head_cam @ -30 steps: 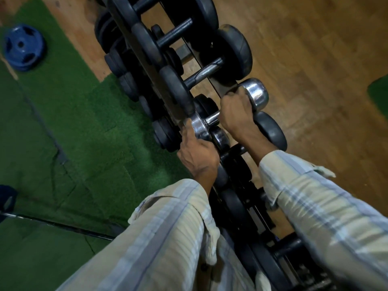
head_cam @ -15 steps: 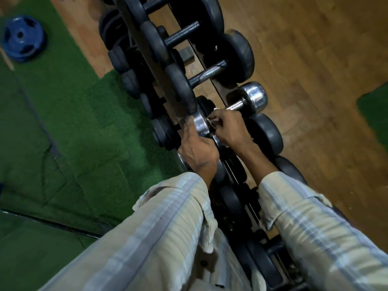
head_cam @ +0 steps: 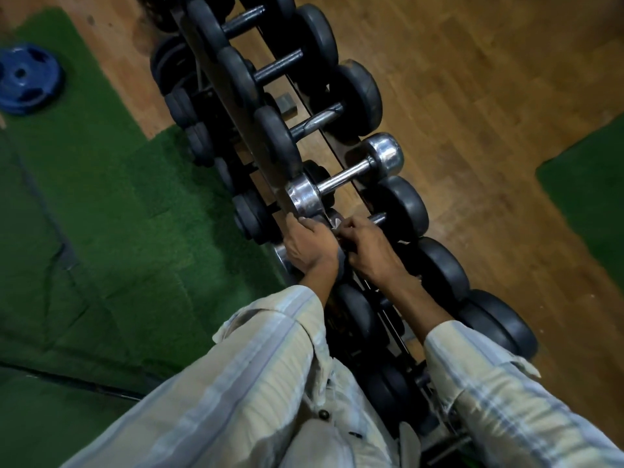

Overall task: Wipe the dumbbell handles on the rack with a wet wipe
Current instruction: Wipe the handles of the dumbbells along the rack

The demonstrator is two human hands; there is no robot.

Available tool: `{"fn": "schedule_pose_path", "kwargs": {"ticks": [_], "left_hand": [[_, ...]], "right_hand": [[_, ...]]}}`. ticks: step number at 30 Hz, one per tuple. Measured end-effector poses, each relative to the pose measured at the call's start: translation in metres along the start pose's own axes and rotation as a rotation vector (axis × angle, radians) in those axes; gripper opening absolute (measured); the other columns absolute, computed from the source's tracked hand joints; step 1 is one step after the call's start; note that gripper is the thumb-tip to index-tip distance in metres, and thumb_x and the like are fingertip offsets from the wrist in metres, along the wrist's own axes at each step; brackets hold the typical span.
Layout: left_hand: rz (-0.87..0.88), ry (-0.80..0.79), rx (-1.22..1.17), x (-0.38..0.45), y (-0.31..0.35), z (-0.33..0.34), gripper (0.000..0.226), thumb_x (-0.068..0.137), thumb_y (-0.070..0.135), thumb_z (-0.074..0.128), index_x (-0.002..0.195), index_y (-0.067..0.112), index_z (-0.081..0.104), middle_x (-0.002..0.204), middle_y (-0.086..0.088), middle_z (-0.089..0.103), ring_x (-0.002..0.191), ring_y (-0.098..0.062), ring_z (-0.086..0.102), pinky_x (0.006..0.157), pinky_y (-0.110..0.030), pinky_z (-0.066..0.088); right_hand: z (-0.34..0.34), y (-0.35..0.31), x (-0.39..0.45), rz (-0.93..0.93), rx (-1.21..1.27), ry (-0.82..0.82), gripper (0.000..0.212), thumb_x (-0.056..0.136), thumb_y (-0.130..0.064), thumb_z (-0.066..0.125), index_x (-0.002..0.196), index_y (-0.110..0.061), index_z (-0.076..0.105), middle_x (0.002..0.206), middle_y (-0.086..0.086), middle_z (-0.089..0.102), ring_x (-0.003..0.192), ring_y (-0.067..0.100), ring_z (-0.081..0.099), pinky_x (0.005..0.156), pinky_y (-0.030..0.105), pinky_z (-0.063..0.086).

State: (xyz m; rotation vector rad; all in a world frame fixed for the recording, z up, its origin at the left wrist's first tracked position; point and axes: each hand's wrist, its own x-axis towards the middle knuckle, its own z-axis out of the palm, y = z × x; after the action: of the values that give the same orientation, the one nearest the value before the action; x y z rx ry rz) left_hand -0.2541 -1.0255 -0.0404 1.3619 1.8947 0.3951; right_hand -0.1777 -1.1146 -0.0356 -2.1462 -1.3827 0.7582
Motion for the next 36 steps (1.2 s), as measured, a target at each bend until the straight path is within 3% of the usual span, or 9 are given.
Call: {"fn": "schedule_pose_path", "kwargs": {"ticks": [4,7,10,13,18,22,28,33,36], "left_hand": [[0.079,0.072,0.027,0.0,-0.001,0.002,0.045,0.095,0.023,0.045,0.136,0.014,0.06,0.119,-0.019,0.07,0.11,-0.039,0.062,0.089,-0.042,0.045],[0.167,0.117,0.032,-0.003,-0.003,0.005,0.043,0.088,0.022,0.045,0.126,0.013,0.064,0.108,-0.018,0.072,0.1,-0.037,0.062,0.084,-0.04,0.043],[0.178,0.148,0.041,-0.004,-0.004,0.006,0.04,0.087,0.023,0.046,0.121,0.013,0.066,0.106,-0.017,0.072,0.099,-0.038,0.062,0.082,-0.04,0.042],[0.216,0.18,0.041,-0.004,-0.005,0.007,0.044,0.083,0.026,0.04,0.116,0.012,0.066,0.106,-0.016,0.072,0.099,-0.039,0.062,0.082,-0.042,0.043],[0.227,0.197,0.061,-0.005,-0.006,0.008,0.043,0.082,0.025,0.039,0.113,0.011,0.066,0.104,-0.015,0.073,0.099,-0.038,0.063,0.081,-0.041,0.045],[0.215,0.208,0.045,-0.008,-0.004,0.008,0.042,0.082,0.025,0.037,0.109,0.01,0.066,0.101,-0.016,0.072,0.097,-0.038,0.065,0.082,-0.044,0.048],[0.241,0.203,0.059,-0.006,-0.004,0.008,0.039,0.082,0.024,0.038,0.107,0.011,0.066,0.101,-0.015,0.072,0.097,-0.038,0.064,0.083,-0.045,0.049],[0.246,0.199,0.088,-0.004,-0.005,0.009,0.04,0.081,0.024,0.037,0.107,0.011,0.065,0.101,-0.015,0.072,0.097,-0.039,0.065,0.083,-0.046,0.05],[0.248,0.2,0.081,-0.006,-0.003,0.009,0.043,0.082,0.025,0.036,0.109,0.01,0.065,0.103,-0.016,0.073,0.098,-0.039,0.065,0.084,-0.046,0.05]], "right_hand": [[0.004,0.005,-0.009,-0.03,-0.075,0.057,0.024,0.078,-0.002,0.066,0.1,-0.009,0.074,0.11,0.003,0.059,0.108,0.025,0.056,0.081,0.035,0.051],[0.007,0.009,-0.018,-0.038,0.006,0.131,0.012,0.086,-0.007,0.065,0.096,-0.006,0.072,0.104,0.001,0.055,0.095,0.017,0.056,0.076,0.028,0.046],[0.016,0.012,-0.025,0.027,0.124,0.212,0.014,0.085,-0.004,0.069,0.095,-0.007,0.078,0.094,0.002,0.062,0.084,0.01,0.056,0.072,0.027,0.048],[0.025,0.013,-0.032,0.191,0.266,0.288,0.012,0.084,-0.008,0.076,0.093,-0.012,0.082,0.086,0.001,0.073,0.08,0.009,0.066,0.075,0.03,0.055],[0.046,0.016,-0.033,0.629,0.609,0.304,0.006,0.082,-0.018,0.082,0.085,-0.023,0.083,0.081,-0.013,0.078,0.08,-0.004,0.071,0.081,0.021,0.057],[0.058,0.016,-0.014,0.894,0.975,0.285,0.021,0.076,0.002,0.075,0.068,-0.018,0.077,0.068,-0.005,0.075,0.065,0.011,0.066,0.071,0.031,0.057],[0.05,0.023,0.001,0.884,1.233,0.161,0.031,0.074,0.016,0.058,0.083,-0.006,0.077,0.075,0.017,0.072,0.062,0.024,0.063,0.059,0.031,0.051],[0.047,0.029,0.0,0.877,1.493,0.075,0.01,0.07,0.0,0.058,0.077,-0.004,0.063,0.06,0.007,0.057,0.046,0.013,0.043,0.037,0.021,0.027],[0.045,0.028,0.002,0.837,1.607,0.055,0.018,0.077,-0.01,0.06,0.095,-0.01,0.065,0.065,0.001,0.051,0.041,0.008,0.032,0.038,0.019,0.013]]}}
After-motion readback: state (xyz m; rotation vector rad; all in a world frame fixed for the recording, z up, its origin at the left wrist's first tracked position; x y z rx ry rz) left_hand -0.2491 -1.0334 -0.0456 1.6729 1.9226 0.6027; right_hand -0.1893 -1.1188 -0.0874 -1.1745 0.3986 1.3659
